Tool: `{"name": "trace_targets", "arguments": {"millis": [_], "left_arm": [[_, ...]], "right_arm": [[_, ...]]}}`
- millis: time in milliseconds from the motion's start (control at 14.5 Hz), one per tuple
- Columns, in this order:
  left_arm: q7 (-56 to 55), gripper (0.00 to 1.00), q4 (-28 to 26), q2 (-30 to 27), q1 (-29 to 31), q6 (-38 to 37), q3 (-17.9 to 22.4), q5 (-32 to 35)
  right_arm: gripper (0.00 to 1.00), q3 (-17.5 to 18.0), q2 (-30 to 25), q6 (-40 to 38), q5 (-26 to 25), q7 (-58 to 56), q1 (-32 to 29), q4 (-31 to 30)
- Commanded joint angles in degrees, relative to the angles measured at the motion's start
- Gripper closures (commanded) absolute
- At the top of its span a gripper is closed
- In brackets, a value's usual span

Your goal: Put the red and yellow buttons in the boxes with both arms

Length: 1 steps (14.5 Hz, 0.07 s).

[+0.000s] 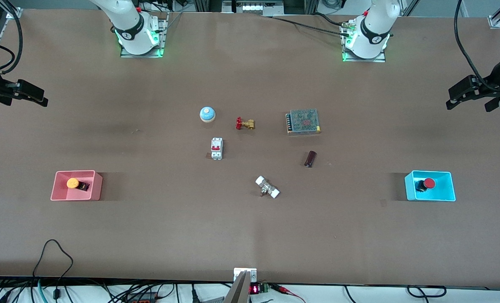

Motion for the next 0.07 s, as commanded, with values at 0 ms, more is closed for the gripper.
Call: {"name": "trace_targets", "arguments": {"millis": [0], "left_arm": [[-0.1,0.0,1.2,0.3,0.1,-1.3,-0.2,0.0]], "right_arm": [[0.0,0.5,-1.9,-0.2,-0.9,0.6,-0.3,-1.5]]}}
